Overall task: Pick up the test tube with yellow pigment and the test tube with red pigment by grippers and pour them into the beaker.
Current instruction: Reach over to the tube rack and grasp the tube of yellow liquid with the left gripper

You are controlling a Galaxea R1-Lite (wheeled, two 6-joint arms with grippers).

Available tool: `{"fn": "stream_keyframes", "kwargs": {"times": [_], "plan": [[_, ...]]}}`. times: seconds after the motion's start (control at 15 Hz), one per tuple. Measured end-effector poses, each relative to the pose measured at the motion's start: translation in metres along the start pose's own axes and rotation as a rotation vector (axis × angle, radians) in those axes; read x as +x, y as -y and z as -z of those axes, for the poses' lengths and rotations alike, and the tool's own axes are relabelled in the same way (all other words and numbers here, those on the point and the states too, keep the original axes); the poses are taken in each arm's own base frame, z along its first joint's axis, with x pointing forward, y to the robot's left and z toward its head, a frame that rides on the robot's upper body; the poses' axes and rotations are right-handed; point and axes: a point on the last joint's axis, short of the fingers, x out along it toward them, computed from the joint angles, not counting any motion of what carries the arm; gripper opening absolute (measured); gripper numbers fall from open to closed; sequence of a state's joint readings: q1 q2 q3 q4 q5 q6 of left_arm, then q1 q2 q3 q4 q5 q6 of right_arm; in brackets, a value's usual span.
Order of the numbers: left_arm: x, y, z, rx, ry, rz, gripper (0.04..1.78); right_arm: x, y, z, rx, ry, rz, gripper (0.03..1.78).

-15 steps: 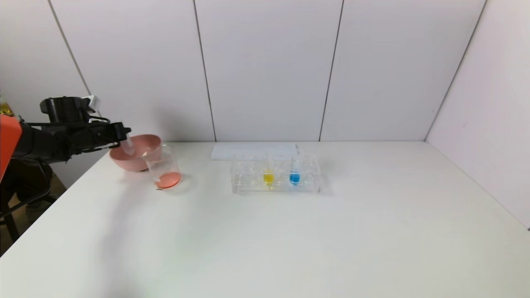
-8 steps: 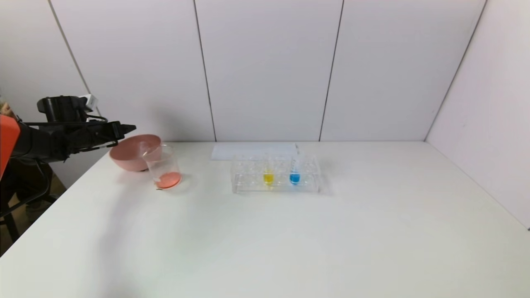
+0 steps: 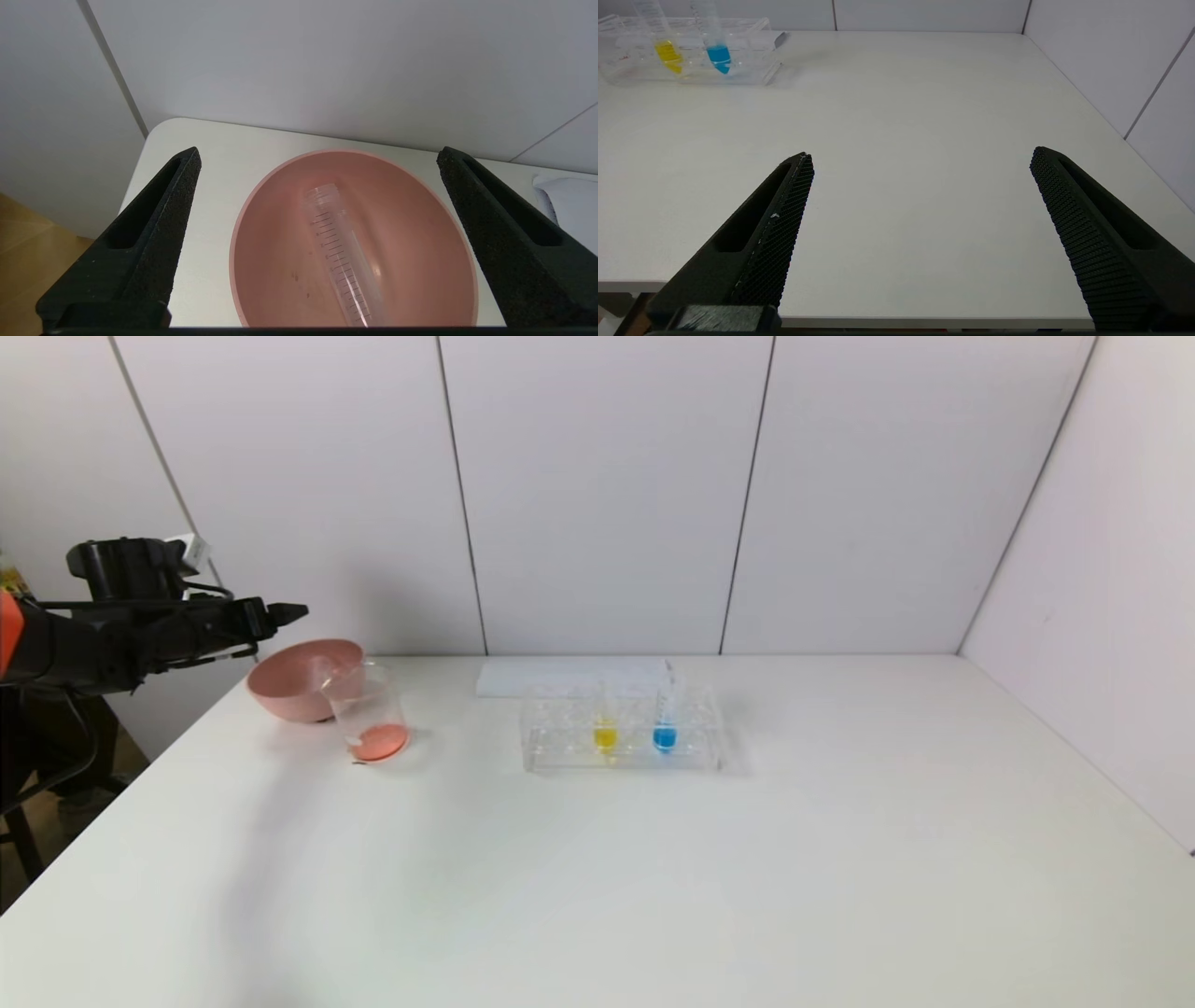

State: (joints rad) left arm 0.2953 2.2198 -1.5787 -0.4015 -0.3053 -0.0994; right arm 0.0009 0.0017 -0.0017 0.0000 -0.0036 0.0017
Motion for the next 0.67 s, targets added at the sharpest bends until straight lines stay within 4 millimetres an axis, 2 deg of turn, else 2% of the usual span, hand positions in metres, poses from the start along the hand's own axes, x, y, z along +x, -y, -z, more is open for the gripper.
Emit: {"fn": "stream_keyframes", "kwargs": {"times": [0.13,0.4,0.67], "plan": [[-0.01,0.007,-0.011,0.005,0.017,0.008,1.76,0.0,0.0,0.0,0.0,0.0,0.0,1.7],[-0.033,0.035,-0.027,0.01,0.039,0.045,1.76,0.0,0.0,0.0,0.0,0.001,0.0,1.7],[-0.069,0.064,-0.041,0.036,0.06,0.084,1.76,0.0,0.0,0.0,0.0,0.0,0.001,1.7]]}}
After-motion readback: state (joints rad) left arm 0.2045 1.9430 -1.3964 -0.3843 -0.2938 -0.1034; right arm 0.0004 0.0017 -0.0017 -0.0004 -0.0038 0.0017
